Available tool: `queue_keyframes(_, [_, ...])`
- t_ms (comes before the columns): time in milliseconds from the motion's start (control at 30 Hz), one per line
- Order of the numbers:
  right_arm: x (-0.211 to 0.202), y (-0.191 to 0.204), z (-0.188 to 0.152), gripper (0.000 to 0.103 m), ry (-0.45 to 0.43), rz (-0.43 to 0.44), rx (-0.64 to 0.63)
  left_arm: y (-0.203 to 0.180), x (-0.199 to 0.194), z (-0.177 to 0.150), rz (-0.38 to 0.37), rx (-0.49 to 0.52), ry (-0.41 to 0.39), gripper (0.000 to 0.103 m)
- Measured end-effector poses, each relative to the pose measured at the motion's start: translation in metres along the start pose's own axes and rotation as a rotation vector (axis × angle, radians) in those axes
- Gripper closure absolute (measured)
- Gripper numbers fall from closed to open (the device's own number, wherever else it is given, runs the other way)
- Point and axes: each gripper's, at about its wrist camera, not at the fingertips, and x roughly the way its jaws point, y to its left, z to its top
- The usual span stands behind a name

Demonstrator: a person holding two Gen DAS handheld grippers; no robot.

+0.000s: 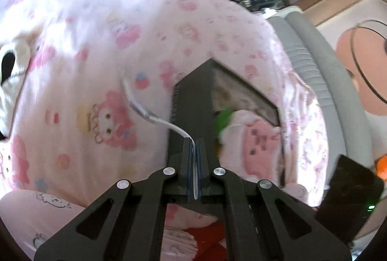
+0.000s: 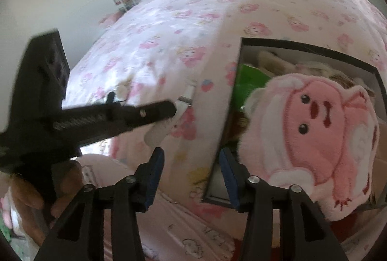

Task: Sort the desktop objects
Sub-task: 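Grasp the white watch strap with the left gripper and lift it, then carry the watch over the box and lower it onto the pink plush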

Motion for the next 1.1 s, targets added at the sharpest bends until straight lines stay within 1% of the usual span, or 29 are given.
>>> queue_keyframes(33, [-0.002, 0.001, 0.0, 0.057, -0.007, 0.005, -0.004, -0.003, -0.005, 0.007, -0.007, 0.018, -0.003, 0.102])
queue_keyframes(100, [-0.004, 0.001, -0.001, 0.057, -0.017, -0.001, -0.01, -0.018, -0.007, 0.007, -0.025, 0.05, -0.005, 0.102])
queue_keyframes(200, [-0.01, -0.007, 0.0, 0.057, -0.029, -0.015, 0.015, -0.036, -0.008, 0.002, -0.055, 0.082, 0.006, 0.101])
queue_keyframes(400, [-0.036, -0.042, -0.005, 0.057, -0.088, -0.071, 0.086, -0.076, 0.016, -0.012, -0.077, 0.144, 0.047, 0.101])
queue_keyframes(533, [-0.049, -0.066, -0.007, 0.057, -0.107, -0.069, 0.128, -0.098, 0.027, -0.017, -0.096, 0.171, 0.065, 0.101])
queue_keyframes(667, [-0.064, -0.08, -0.009, 0.057, -0.136, -0.06, 0.153, -0.126, 0.035, -0.022, -0.116, 0.212, 0.081, 0.102])
queue_keyframes(767, [-0.072, -0.089, -0.01, 0.057, -0.158, -0.062, 0.174, -0.141, 0.041, -0.025, -0.114, 0.237, 0.085, 0.101])
queue_keyframes(967, [-0.078, -0.116, -0.019, 0.057, -0.16, -0.076, 0.221, -0.157, 0.067, -0.034, -0.128, 0.239, 0.13, 0.101])
queue_keyframes(1000, [-0.078, -0.12, -0.02, 0.057, -0.157, -0.085, 0.223, -0.159, 0.072, -0.036, -0.128, 0.243, 0.139, 0.101])
queue_keyframes(1067, [-0.078, -0.129, -0.023, 0.058, -0.149, -0.144, 0.228, -0.166, 0.086, -0.038, -0.127, 0.263, 0.166, 0.101])
queue_keyframes(1100, [-0.078, -0.133, -0.024, 0.062, -0.146, -0.157, 0.233, -0.17, 0.094, -0.039, -0.122, 0.271, 0.183, 0.101])
